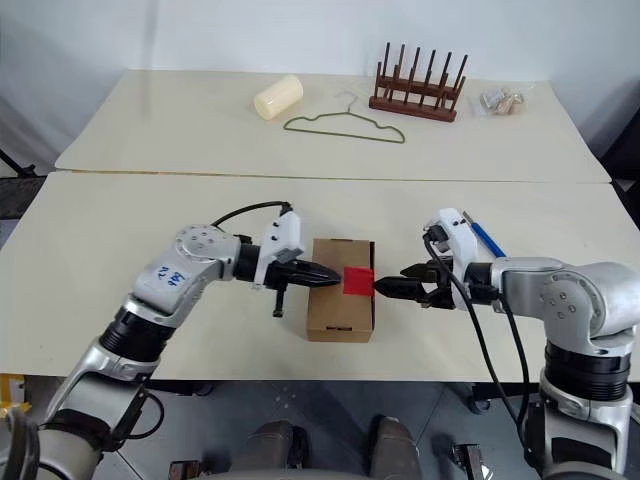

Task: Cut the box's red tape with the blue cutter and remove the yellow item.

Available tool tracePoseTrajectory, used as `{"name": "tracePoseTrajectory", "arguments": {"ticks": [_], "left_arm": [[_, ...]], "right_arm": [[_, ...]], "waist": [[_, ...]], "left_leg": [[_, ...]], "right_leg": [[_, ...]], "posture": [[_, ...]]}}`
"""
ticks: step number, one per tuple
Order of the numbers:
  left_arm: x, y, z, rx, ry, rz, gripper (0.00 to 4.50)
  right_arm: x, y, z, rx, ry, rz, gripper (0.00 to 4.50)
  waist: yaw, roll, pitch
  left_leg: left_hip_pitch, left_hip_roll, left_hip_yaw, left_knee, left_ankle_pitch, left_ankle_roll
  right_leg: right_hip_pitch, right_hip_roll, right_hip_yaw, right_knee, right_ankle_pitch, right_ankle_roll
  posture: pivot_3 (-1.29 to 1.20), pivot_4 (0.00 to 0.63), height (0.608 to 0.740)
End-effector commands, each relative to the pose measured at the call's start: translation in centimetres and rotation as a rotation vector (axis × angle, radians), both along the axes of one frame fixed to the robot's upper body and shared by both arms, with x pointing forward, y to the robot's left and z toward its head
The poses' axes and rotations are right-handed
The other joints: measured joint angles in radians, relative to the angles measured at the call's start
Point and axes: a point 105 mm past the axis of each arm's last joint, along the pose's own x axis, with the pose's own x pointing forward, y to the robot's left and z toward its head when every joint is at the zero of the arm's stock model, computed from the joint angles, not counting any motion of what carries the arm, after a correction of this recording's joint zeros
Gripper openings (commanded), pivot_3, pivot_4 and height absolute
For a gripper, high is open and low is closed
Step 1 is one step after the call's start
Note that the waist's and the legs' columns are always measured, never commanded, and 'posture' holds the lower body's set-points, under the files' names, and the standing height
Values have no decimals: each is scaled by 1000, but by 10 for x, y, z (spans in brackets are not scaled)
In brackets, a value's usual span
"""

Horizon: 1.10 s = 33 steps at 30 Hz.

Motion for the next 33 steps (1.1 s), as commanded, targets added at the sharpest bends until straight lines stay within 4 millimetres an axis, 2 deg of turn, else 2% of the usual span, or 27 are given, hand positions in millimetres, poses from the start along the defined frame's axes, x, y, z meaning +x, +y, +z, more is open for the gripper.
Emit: {"name": "tracePoseTrajectory", "arguments": {"ticks": [1, 12, 16, 21, 33], "left_arm": [[-1, -2, -3, 18, -17, 1, 0], [-7, 6, -15, 58, 18, 15, 0], [-7, 6, -15, 56, 16, 24, 0], [-8, 6, -16, 58, 19, 22, 0], [-9, 5, -17, 63, 24, 20, 0]], "right_arm": [[-1, -4, 1, -26, -31, -36, 4381], [1, -5, -8, -50, -18, -72, 4381], [7, -9, 7, -23, -57, -87, 4381], [7, -3, 21, 32, -71, -40, 4381], [10, -2, -6, -27, -13, -72, 4381]], "waist": [[-1, 0, 0], [-2, 0, 0], [-1, 0, 0], [-2, 0, 0], [-2, 0, 0]], "left_leg": [[0, 0, 0, 0, 0, 0], [1, 0, 0, 0, 0, 0], [1, 0, 0, 0, 0, 0], [1, 0, 0, 0, 0, 0], [1, 0, 0, 0, 0, 0]], "right_leg": [[0, 0, 0, 0, 0, 0], [0, 0, 1, 1, 0, 0], [0, 0, 1, 1, 0, 0], [0, 0, 1, 1, 0, 0], [0, 0, 1, 1, 0, 0]], "posture": [[0, 150, 740], [0, 150, 740], [0, 150, 740], [0, 150, 740], [0, 150, 740]]}}
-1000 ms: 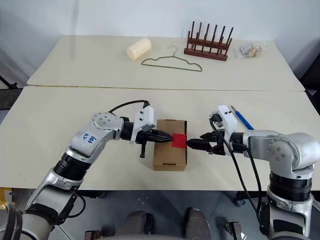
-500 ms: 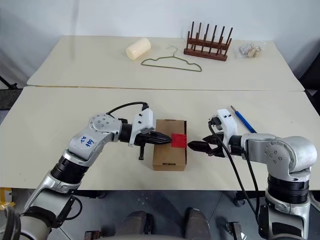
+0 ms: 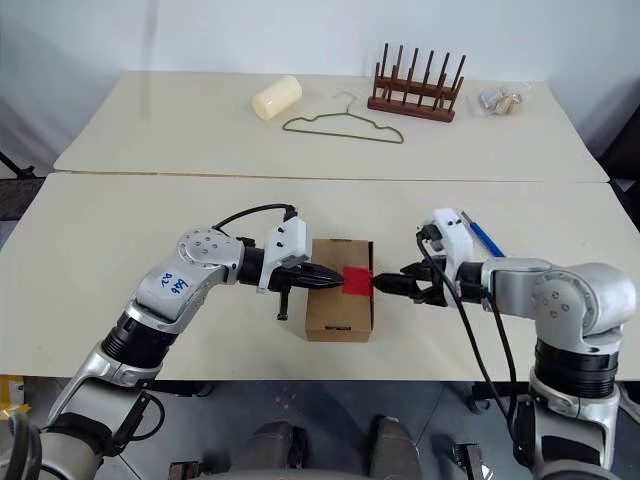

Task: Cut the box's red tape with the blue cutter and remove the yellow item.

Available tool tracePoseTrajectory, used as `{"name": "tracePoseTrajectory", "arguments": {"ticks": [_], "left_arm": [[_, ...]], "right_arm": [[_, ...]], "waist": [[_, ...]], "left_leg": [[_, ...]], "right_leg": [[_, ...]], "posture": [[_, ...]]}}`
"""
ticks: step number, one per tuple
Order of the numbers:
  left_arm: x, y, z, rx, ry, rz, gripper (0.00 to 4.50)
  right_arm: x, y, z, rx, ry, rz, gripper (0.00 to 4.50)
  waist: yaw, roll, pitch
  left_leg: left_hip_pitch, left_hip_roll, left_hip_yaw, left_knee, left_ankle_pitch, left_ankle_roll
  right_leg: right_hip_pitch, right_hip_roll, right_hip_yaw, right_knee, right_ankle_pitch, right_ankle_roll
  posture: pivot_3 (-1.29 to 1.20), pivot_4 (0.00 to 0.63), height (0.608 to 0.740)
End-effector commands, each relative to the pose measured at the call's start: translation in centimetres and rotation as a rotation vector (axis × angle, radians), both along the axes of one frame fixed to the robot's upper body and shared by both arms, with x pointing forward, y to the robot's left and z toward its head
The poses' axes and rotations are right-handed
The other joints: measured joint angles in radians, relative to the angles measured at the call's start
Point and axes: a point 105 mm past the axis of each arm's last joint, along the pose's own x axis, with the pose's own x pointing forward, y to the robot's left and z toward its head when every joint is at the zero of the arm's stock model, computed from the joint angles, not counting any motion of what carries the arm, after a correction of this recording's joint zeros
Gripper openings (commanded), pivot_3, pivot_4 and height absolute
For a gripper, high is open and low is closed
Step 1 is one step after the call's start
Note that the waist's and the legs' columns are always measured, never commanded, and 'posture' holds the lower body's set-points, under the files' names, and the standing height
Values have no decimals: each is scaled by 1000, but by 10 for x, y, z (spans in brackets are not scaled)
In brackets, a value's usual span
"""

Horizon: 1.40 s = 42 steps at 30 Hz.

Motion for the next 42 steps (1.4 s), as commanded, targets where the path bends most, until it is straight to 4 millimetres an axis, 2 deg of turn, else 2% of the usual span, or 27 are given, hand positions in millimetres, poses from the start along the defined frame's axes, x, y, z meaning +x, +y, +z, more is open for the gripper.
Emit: {"name": "tracePoseTrajectory", "arguments": {"ticks": [1, 8, 12, 16, 24, 28, 33, 37, 39, 42], "left_arm": [[-4, 2, -13, 42, 35, 7, 0], [-4, 2, -13, 43, 36, 8, 0], [-5, 3, -14, 46, 37, 7, 0], [-5, 3, -14, 48, 40, 9, 0], [-6, 2, -15, 49, 45, 11, 0], [-7, 3, -16, 48, 47, 14, 0], [-8, 3, -16, 47, 53, 19, 0], [-8, 5, -15, 47, 55, 25, 0], [-8, 6, -15, 52, 53, 29, 0], [-7, 9, -14, 54, 50, 36, 0]], "right_arm": [[2, -2, -2, -13, -13, -16, 4381], [-3, 0, -10, -30, 10, 2, 4381], [0, -7, -14, -120, -3, -26, 4381], [4, -18, -12, -289, -65, -30, 4381], [2, -14, -10, -335, -83, 26, 4381], [3, -18, -20, -403, -119, 38, 4381], [4, -27, -43, -621, -268, 117, 4381], [3, -17, -40, -542, -313, 105, 4381], [5, -15, -27, -440, -308, 66, 4381], [9, -31, -11, -332, -247, 11, 4381]], "waist": [[0, 0, 0], [0, 0, 0], [-1, 0, -2], [3, -1, -3], [3, -3, -4], [4, -3, -4], [1, -3, -4], [1, -8, -7], [0, -9, -7], [1, -7, -6]], "left_leg": [[0, 0, 0, 0, 0, 0], [0, 0, 0, 0, 0, 0], [1, 0, 0, 0, 0, 0], [1, 0, 0, 0, 0, 0], [1, 0, 0, 0, 0, 0], [0, 0, -1, 0, 0, 0], [1, 0, 0, 0, 0, 0], [4, 1, 0, 0, 0, 0], [5, 1, -1, 1, 0, 0], [5, 1, -2, 1, 0, 0]], "right_leg": [[0, 0, 0, 0, 0, 0], [0, 0, 0, 0, 0, 0], [0, 0, 0, 0, 0, 0], [1, 0, 0, 0, 0, 0], [1, 0, 0, -1, 0, 0], [1, 0, -1, -1, 0, 0], [2, 0, 0, -2, 0, 0], [6, 0, 0, -3, 0, 0], [6, 0, 0, -3, 0, 0], [5, 0, 2, -2, 0, 0]], "posture": [[0, 150, 740], [0, 150, 740], [0, 150, 740], [0, 150, 740], [0, 150, 740], [0, 150, 740], [0, 150, 740], [0, 150, 740], [0, 150, 740], [0, 150, 740]]}}
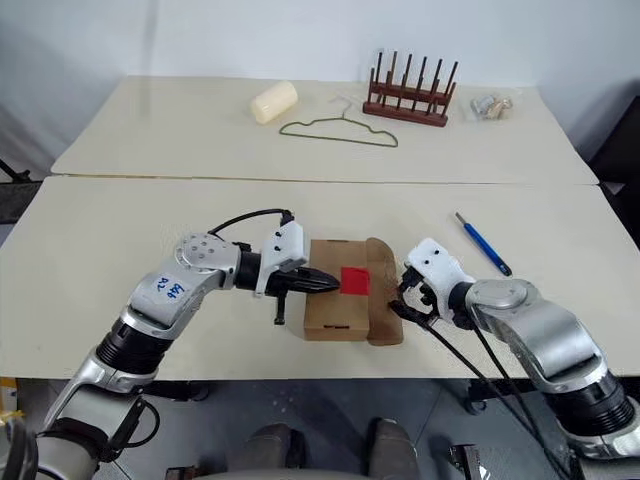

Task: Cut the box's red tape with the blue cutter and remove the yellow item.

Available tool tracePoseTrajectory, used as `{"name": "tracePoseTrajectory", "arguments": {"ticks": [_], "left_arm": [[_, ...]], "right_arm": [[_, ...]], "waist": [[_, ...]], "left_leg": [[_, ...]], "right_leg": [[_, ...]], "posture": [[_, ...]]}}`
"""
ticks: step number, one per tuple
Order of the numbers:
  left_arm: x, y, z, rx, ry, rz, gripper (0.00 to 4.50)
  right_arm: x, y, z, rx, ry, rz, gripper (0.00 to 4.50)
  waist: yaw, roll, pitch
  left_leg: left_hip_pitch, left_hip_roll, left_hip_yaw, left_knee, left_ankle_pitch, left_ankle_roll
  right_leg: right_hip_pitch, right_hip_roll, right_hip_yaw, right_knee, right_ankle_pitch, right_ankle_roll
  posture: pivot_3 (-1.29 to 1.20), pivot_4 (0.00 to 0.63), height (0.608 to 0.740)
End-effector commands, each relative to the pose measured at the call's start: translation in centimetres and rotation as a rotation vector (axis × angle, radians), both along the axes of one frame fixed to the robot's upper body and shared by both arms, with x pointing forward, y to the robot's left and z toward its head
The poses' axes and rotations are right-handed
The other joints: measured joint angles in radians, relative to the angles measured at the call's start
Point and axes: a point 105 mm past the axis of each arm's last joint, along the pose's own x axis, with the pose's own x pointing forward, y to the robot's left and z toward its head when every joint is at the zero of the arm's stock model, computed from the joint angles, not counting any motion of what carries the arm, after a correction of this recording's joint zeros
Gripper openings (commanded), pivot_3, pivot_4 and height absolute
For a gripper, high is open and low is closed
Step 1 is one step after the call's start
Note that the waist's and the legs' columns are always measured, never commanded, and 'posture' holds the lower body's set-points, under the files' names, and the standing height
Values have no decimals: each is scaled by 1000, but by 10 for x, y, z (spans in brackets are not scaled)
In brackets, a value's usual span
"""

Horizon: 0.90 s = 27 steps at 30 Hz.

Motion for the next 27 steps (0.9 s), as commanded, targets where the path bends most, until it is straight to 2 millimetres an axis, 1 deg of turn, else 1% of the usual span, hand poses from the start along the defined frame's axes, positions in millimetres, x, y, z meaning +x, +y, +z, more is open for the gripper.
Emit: {"name": "tracePoseTrajectory", "arguments": {"ticks": [1, 4, 6, 11, 16, 19, 21, 25, 26, 27], "left_arm": [[-2, 5, -10, 42, 26, 9, 0], [-2, 6, -10, 47, 23, 7, 0], [-1, 6, -10, 49, 20, 3, 0], [-1, 3, -9, 42, 15, 3, 0], [-2, 4, -9, 41, 15, 4, 0], [-3, 5, -9, 42, 15, 7, 0], [-3, 5, -9, 43, 15, 9, 0], [-3, 5, -9, 44, 16, 12, 0], [-4, 5, -9, 43, 16, 13, 0], [-4, 5, -9, 43, 17, 13, 0]], "right_arm": [[5, -24, 30, 141, 53, -57, 4381], [3, -33, 43, 315, 189, -55, 4381], [2, -32, 45, 428, 301, -49, 4381], [-2, -25, 31, 549, 515, -26, 4381], [-4, -11, 20, 571, 617, 12, 4381], [-3, -4, 11, 553, 643, 23, 3765], [-3, 0, 7, 551, 652, 34, 3136], [-2, 6, 0, 556, 661, 41, 1697], [-2, 7, -2, 558, 662, 39, 1408], [-1, 7, -4, 561, 663, 33, 1408]], "waist": [[1, 1, 0], [2, 1, 1], [1, 1, 1], [1, 1, 1], [0, 1, 1], [1, 1, 1], [1, 1, 1], [0, 1, 1], [1, 1, 1], [0, 1, 1]], "left_leg": [[0, 0, 0, 0, 0, 0], [-1, 0, 0, 0, 0, 0], [-1, 0, 1, -1, 0, 0], [0, 0, 1, -1, 0, 0], [-1, 0, 1, -1, 0, 0], [-1, 0, 1, -1, 0, 0], [-1, 0, 1, -1, 0, 0], [-2, 0, 2, -1, 0, 0], [-2, 0, 2, -1, 0, 0], [-2, 0, 2, -1, 0, 0]], "right_leg": [[0, 0, 0, 0, 0, 0], [-1, 0, 0, -1, 0, 0], [-1, 0, 0, -1, 0, 0], [-1, 0, 0, 0, 0, 0], [-1, 0, 0, 0, 0, 0], [-1, 0, -1, 0, 0, 0], [-1, 0, -1, 0, 0, 0], [-2, 0, -1, 0, 0, 0], [-2, 0, -1, 0, 0, 0], [-2, 0, -1, 0, 0, 0]], "posture": [[0, 150, 740], [0, 150, 740], [0, 150, 740], [0, 150, 740], [0, 150, 740], [0, 150, 740], [0, 150, 740], [0, 150, 740], [0, 150, 740], [0, 150, 740]]}}
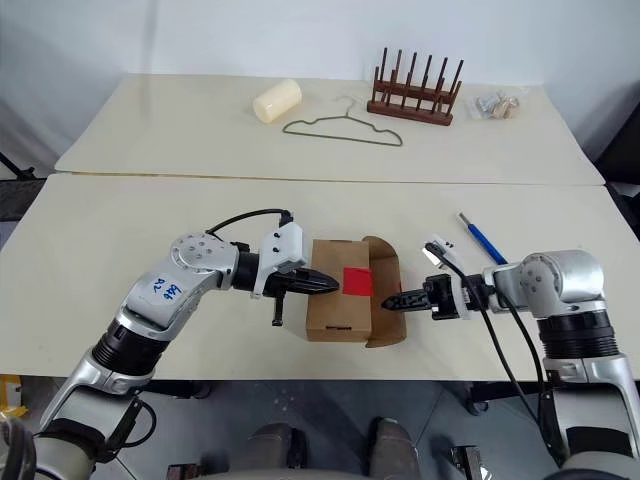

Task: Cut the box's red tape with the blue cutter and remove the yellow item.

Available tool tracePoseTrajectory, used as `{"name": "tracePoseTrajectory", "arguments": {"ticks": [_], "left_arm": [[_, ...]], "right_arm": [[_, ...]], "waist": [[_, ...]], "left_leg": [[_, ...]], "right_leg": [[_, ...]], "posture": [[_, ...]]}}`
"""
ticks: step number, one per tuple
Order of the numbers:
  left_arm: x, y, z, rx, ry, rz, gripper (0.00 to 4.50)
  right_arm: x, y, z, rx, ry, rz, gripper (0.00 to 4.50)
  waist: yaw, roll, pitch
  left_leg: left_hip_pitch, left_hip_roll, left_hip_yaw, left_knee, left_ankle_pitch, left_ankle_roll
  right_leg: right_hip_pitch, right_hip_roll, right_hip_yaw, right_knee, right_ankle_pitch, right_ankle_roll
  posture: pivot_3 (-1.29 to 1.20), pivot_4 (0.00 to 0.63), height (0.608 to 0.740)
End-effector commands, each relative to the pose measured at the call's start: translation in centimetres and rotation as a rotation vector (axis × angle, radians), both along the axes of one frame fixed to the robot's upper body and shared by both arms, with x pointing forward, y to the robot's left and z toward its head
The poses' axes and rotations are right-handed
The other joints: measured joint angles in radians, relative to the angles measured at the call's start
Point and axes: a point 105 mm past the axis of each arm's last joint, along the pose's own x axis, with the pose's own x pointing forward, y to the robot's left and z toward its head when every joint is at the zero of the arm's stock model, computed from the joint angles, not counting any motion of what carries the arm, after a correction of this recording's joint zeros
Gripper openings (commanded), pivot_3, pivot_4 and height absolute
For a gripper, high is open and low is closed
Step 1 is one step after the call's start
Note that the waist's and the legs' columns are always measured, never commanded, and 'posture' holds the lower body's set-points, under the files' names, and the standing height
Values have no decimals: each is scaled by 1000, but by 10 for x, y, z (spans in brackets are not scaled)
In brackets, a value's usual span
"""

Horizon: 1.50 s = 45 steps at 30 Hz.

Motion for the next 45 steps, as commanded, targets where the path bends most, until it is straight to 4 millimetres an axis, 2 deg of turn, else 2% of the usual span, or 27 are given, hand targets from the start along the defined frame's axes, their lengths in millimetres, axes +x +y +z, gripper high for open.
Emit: {"name": "tracePoseTrajectory", "arguments": {"ticks": [1, 10, 13, 15, 16, 19, 22, 26, 37, 41, 45], "left_arm": [[-2, 4, -10, 32, 30, 16, 0], [-3, 4, -11, 35, 29, 11, 0], [-3, 3, -10, 32, 26, 10, 0], [-3, 2, -10, 29, 26, 10, 0], [-3, 2, -10, 27, 26, 10, 0], [-3, -2, -10, 16, 23, 9, 0], [0, -10, -10, -19, 18, 5, 0], [6, -32, -8, -92, -3, -12, 0], [28, -113, 21, -348, -125, -30, 0], [26, -126, 20, -396, -114, -28, 0], [22, -128, 10, -397, -78, -15, 0]], "right_arm": [[3, 2, -1, 11, -19, -8, 1408], [7, 13, -18, -22, -3, -23, 1408], [9, 10, -23, -54, -5, -46, 851], [11, 5, -20, -67, -15, -60, 166], [11, 3, -18, -69, -18, -63, 38], [14, -5, -11, -88, -33, -82, 38], [16, -17, 11, -116, -60, -95, 38], [16, -37, 46, -177, -94, -120, 38], [0, -80, 124, -420, -215, -166, 38], [-3, -83, 137, -481, -242, -177, 38], [-1, -80, 138, -507, -253, -172, 38]], "waist": [[-1, 0, 0], [-5, 0, 0], [-6, 0, 0], [-8, 0, 0], [-9, 0, -1], [-5, 0, -1], [3, 1, 0], [7, 1, 0], [3, 2, 0], [3, 1, 0], [4, 2, 0]], "left_leg": [[0, 0, 0, 0, 0, 0], [2, 0, 0, 0, 0, 0], [3, 0, 0, 0, 0, 0], [3, 0, 0, 0, 0, 0], [3, 0, 0, 0, 0, 0], [4, 0, 0, 0, 0, 0], [4, 0, 0, 0, 0, 0], [-3, -2, -1, 2, 1, 1], [-7, -2, -1, -1, 0, 2], [-8, -2, -1, -2, 0, 2], [-11, -2, -2, -1, 0, 2]], "right_leg": [[0, 0, 0, 0, 0, 0], [1, 0, 0, 1, 0, 0], [2, 0, 1, 1, 0, 0], [2, 0, 1, 1, 0, 0], [2, 0, 1, 2, 0, 0], [3, 0, 2, 1, 0, 0], [2, -1, 3, 1, 0, 0], [-2, -3, 2, 0, 0, 0], [-4, -3, -2, -6, 0, 1], [-6, -3, -3, -7, 0, 1], [-10, -3, -2, -6, 1, 1]], "posture": [[0, 150, 740], [0, 150, 740], [0, 150, 740], [0, 150, 740], [0, 150, 740], [0, 150, 740], [0, 150, 740], [0, 150, 740], [0, 150, 740], [0, 150, 740], [0, 150, 740]]}}
